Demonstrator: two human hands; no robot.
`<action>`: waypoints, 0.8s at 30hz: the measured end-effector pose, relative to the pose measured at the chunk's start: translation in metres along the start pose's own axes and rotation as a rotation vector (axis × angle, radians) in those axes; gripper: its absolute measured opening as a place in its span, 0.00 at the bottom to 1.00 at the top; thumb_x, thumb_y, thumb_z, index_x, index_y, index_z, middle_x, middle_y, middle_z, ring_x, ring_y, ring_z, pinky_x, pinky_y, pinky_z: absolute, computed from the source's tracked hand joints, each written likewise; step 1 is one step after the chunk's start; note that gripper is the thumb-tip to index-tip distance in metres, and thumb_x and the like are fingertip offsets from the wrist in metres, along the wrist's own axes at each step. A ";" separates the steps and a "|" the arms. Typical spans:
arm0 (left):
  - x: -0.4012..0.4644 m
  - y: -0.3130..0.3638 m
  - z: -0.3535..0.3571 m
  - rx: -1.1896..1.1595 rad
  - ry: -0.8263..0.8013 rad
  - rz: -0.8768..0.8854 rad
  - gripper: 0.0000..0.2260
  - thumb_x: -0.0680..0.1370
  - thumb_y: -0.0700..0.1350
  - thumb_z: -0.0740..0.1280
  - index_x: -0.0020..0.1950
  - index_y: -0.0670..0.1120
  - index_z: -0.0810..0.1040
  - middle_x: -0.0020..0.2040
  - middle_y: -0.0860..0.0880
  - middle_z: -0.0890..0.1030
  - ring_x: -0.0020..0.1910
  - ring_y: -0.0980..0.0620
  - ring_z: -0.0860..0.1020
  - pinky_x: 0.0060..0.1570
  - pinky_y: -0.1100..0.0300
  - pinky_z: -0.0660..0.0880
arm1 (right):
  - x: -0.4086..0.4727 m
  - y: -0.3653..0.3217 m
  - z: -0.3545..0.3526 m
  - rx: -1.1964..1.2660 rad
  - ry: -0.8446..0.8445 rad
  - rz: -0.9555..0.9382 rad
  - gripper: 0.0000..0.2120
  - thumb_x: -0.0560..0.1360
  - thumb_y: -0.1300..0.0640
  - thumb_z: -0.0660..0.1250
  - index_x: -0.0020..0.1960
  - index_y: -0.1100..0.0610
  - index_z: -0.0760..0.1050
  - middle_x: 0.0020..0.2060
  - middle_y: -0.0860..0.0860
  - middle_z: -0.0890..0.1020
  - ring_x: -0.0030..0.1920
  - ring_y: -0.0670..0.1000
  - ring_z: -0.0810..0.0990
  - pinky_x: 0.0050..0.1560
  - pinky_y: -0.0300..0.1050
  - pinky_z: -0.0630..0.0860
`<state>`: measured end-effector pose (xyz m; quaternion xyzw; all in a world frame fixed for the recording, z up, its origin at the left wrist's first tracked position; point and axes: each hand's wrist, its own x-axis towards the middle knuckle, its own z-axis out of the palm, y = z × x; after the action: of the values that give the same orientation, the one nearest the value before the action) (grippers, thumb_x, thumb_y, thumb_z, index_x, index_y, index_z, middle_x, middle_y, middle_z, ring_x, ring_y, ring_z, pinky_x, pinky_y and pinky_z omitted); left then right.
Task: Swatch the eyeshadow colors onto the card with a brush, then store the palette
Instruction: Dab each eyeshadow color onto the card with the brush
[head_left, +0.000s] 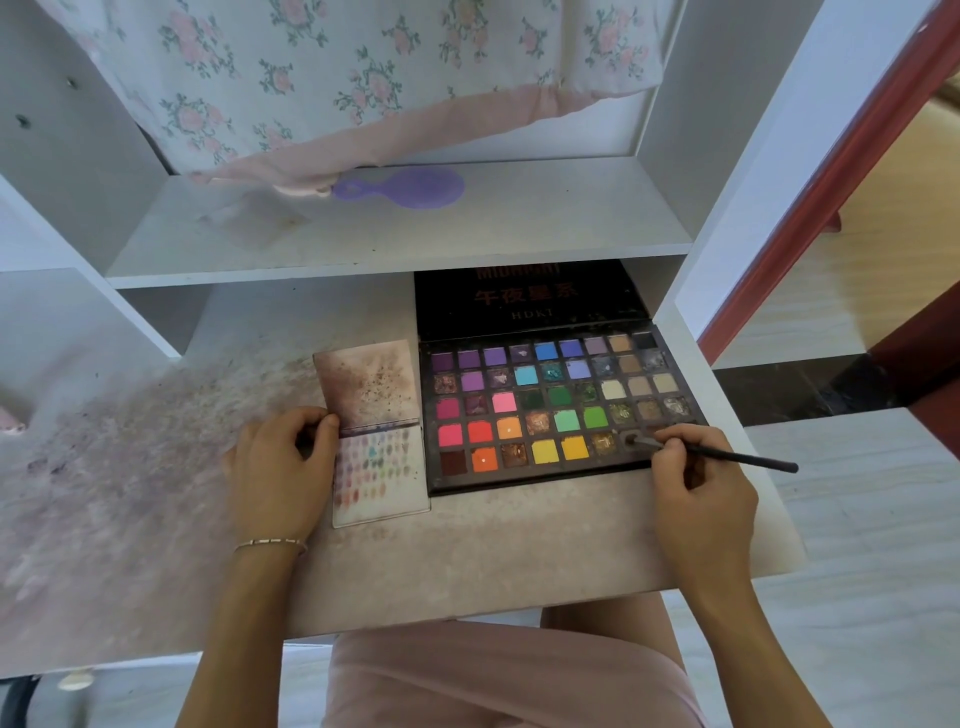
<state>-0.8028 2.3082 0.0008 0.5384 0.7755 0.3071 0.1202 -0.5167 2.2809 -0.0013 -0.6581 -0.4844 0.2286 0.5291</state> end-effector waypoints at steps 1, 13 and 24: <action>0.000 0.000 0.000 0.000 -0.002 0.000 0.08 0.77 0.44 0.64 0.48 0.44 0.81 0.46 0.44 0.82 0.49 0.40 0.76 0.54 0.41 0.71 | 0.000 0.000 0.000 -0.001 -0.004 0.004 0.15 0.75 0.66 0.60 0.40 0.46 0.70 0.36 0.41 0.76 0.40 0.30 0.75 0.36 0.20 0.68; 0.000 0.002 -0.002 -0.002 -0.027 -0.011 0.08 0.77 0.44 0.63 0.49 0.44 0.81 0.46 0.45 0.82 0.51 0.40 0.76 0.55 0.41 0.70 | -0.009 -0.013 0.008 0.134 -0.066 -0.043 0.07 0.71 0.58 0.58 0.40 0.47 0.71 0.34 0.42 0.78 0.38 0.36 0.78 0.36 0.24 0.71; 0.000 0.000 -0.002 0.001 -0.023 -0.017 0.08 0.77 0.45 0.63 0.48 0.45 0.81 0.47 0.47 0.82 0.50 0.44 0.76 0.55 0.43 0.71 | -0.047 -0.041 0.068 0.212 -0.509 -0.022 0.12 0.72 0.65 0.66 0.40 0.47 0.74 0.33 0.49 0.80 0.36 0.46 0.79 0.38 0.40 0.77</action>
<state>-0.8036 2.3074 0.0026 0.5353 0.7787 0.2996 0.1315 -0.6084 2.2709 0.0041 -0.5151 -0.5823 0.4304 0.4587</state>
